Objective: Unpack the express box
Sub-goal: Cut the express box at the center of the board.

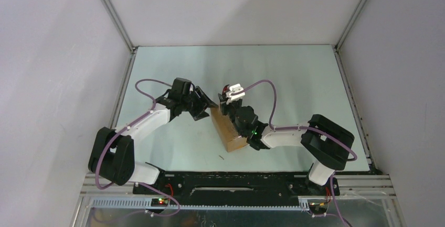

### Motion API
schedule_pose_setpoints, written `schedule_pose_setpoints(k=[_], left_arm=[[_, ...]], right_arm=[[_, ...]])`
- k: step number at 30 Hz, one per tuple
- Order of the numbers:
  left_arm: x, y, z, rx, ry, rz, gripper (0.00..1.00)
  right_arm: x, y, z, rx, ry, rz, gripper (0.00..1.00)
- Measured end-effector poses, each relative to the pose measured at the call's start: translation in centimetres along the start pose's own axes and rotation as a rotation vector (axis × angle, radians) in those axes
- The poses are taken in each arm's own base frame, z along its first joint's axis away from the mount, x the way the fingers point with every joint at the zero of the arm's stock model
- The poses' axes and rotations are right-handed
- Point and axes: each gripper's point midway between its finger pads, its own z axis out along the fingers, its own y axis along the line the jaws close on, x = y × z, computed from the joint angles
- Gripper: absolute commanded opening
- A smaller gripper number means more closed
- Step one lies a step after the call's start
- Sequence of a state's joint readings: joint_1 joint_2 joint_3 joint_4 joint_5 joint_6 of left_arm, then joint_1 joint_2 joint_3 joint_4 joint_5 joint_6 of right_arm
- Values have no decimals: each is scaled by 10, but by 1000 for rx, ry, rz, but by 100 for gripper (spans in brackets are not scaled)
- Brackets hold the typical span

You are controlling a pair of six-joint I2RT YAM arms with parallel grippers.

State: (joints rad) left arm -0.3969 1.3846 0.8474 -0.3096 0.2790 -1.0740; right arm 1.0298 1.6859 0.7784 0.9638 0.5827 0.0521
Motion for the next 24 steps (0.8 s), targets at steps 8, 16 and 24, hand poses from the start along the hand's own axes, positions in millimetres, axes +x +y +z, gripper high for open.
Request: schedule_pose_setpoints(k=[8,16,24], left_arm=[[0,1,-1,-11,-6,-36,62],[-5,10,-4,-59,-61,-90,68],[-1,17,-14,-102,-87,-68,88]], right_arm=[[10,4,-6,-18,32,-7,0],[10,1,-19,-29,70,21,0],[12,3,-18,-56,82,45,0]])
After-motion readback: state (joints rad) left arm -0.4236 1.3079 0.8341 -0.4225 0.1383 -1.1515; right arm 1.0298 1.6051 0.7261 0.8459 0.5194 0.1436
